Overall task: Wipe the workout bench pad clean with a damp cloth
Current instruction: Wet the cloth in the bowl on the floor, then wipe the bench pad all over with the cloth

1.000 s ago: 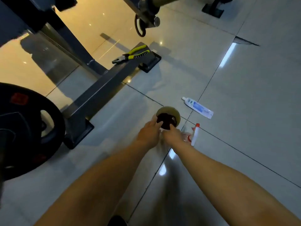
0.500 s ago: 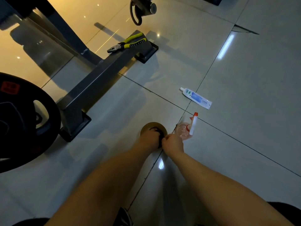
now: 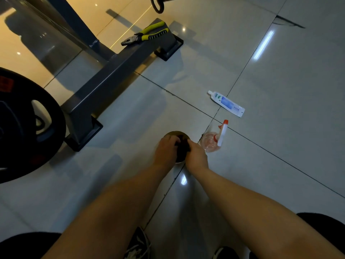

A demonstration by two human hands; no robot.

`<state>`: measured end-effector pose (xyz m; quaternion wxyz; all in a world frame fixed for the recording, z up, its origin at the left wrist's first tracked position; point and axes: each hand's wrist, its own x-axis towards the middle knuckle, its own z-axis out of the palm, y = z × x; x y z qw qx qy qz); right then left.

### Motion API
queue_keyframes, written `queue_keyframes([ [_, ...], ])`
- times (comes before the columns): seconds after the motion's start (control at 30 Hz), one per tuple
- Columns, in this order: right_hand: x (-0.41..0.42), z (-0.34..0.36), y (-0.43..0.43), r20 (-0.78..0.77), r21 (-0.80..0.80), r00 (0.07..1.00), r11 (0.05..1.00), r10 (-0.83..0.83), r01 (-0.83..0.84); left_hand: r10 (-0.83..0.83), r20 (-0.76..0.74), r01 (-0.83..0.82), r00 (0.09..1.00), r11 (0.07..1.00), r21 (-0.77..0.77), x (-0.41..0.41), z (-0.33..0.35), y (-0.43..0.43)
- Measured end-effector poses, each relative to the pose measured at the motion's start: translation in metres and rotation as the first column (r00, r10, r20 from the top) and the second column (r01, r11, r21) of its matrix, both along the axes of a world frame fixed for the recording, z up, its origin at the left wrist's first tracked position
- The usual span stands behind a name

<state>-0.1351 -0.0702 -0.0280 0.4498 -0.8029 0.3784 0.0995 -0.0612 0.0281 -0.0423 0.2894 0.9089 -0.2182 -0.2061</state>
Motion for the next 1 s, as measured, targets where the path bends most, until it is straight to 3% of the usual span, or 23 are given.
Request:
queue_keyframes([
  [0.17,0.006,0.028,0.007,-0.065,-0.028,0.994,0.995,0.093,-0.095,0.221,-0.135,-0.238,0.966,0.963,-0.127,-0.012,0.049,0.012],
  [0.3,0.011,0.095,0.018,0.088,0.144,0.996,0.99,-0.001,-0.011,0.339,-0.244,-0.39,0.909,0.897,-0.209,-0.02,0.112,0.025],
  [0.37,0.011,0.144,0.028,0.113,0.228,0.993,0.974,-0.019,-0.007,0.422,-0.342,-0.508,0.84,0.834,-0.217,-0.023,0.159,0.032],
  [0.5,0.016,0.258,0.056,0.054,0.184,0.997,0.98,0.062,-0.071,0.508,-0.508,-0.668,0.695,0.718,-0.196,-0.027,0.271,0.059],
  [0.73,0.0,0.487,0.13,0.03,0.294,0.992,0.947,0.123,-0.127,0.592,-0.44,-0.704,0.675,0.696,-0.144,-0.053,0.497,0.138],
  [1.0,-0.066,0.691,0.258,0.101,0.515,0.949,0.801,0.298,-0.306,0.768,-0.41,-0.87,0.491,0.457,-0.185,-0.146,0.7,0.266],
])
